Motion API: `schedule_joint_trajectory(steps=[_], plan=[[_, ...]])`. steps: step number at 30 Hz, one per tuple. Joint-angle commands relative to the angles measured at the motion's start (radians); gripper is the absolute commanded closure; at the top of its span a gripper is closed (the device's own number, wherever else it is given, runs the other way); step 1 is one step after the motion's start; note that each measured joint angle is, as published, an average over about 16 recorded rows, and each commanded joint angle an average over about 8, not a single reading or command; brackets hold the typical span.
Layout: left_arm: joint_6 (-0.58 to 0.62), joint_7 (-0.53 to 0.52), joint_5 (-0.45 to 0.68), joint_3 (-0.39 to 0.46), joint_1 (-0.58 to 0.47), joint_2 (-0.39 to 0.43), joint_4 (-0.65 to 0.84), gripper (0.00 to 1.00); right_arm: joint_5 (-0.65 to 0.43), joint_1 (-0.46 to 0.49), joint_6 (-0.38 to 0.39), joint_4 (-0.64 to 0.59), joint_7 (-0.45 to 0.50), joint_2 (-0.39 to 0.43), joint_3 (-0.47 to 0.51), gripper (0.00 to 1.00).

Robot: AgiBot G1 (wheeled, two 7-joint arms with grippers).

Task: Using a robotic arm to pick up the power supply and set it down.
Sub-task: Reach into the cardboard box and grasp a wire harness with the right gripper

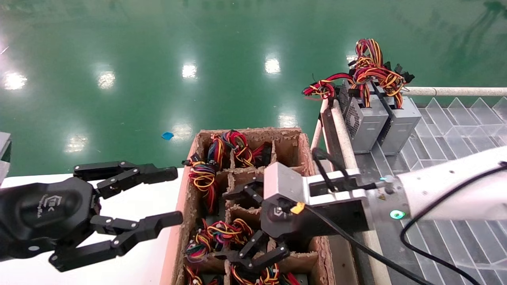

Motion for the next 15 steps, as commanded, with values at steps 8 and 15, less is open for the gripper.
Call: schedule_joint_trajectory(steps=[8,15], plan=[[0.000,0.000,0.000,0.000,0.000,0.000,0.000,1.00,-0.044,0.056,-0.040,-0.120,-0.050,-0.050,-0.035,1.00],[0.000,0.000,0.000,0.000,0.000,0.000,0.000,1.00,-0.079,0.069,-0.028,-0.148,-0.056,-0.070,-0.056,1.00]])
